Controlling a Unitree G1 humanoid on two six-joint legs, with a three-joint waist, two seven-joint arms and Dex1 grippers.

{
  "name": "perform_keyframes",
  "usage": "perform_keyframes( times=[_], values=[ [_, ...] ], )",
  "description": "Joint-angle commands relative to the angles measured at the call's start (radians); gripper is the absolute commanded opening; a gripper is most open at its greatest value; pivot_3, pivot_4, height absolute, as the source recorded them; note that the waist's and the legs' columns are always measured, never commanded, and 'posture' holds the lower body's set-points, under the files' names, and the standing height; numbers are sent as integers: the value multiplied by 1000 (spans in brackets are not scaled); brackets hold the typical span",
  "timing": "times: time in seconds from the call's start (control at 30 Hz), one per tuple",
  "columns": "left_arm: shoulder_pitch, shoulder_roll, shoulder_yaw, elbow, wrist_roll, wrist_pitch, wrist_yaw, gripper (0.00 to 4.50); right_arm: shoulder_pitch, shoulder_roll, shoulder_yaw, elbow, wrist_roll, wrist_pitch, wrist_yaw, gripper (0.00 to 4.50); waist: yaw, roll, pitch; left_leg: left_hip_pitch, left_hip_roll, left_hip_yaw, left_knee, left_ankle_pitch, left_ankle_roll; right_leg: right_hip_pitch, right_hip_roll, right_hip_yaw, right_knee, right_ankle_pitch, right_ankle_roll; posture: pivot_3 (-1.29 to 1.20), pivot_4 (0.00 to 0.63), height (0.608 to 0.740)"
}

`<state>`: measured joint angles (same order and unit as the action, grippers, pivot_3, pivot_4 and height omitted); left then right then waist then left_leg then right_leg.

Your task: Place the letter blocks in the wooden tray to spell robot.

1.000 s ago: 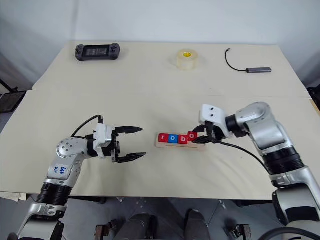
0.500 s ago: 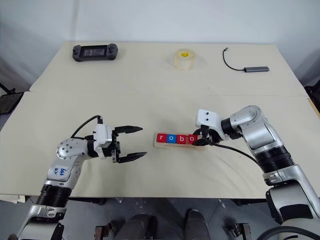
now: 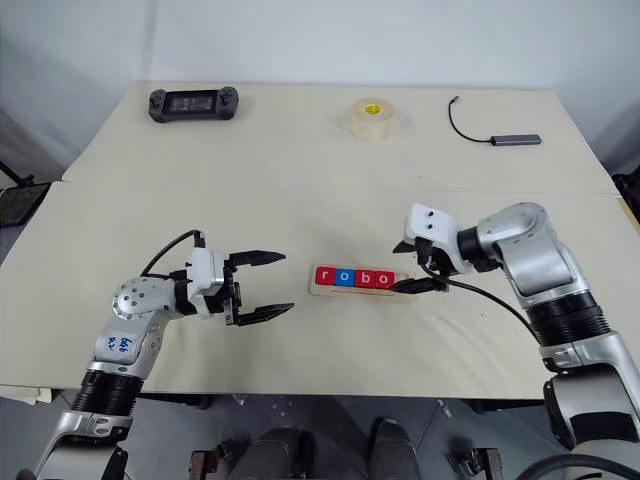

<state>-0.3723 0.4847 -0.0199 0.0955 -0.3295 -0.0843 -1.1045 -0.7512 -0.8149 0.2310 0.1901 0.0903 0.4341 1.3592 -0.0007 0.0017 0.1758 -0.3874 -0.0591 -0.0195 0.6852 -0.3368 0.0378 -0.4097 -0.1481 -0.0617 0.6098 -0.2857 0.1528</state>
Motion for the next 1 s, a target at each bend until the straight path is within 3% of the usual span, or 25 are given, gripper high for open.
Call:
perform_keyframes(
  times=[0.03,0.3,0.83,1.0],
  values=[
    [7,-2,3,-24,-18,-1,1,4500,18,-18,-11,-3,-9,-3,-18,2739,0,0,0,0,0,0,0,0,0,0,0,0,0,0,0,0,150,740],
    [2,-3,2,-22,-17,1,-1,4500,19,34,30,31,-55,-36,-61,35,-2,0,0,0,1,1,0,0,0,0,0,0,0,0,0,0,150,740],
    [14,0,8,-43,-16,13,13,4500,12,69,35,3,-48,-21,-62,11,-1,0,0,0,0,0,1,0,0,0,0,0,1,0,0,0,150,740],
    [14,-4,4,-41,-17,12,13,4500,77,-7,-74,-51,-10,-19,-91,11,5,0,0,0,0,0,1,0,0,0,0,0,0,0,0,0,150,740]
  ],
)
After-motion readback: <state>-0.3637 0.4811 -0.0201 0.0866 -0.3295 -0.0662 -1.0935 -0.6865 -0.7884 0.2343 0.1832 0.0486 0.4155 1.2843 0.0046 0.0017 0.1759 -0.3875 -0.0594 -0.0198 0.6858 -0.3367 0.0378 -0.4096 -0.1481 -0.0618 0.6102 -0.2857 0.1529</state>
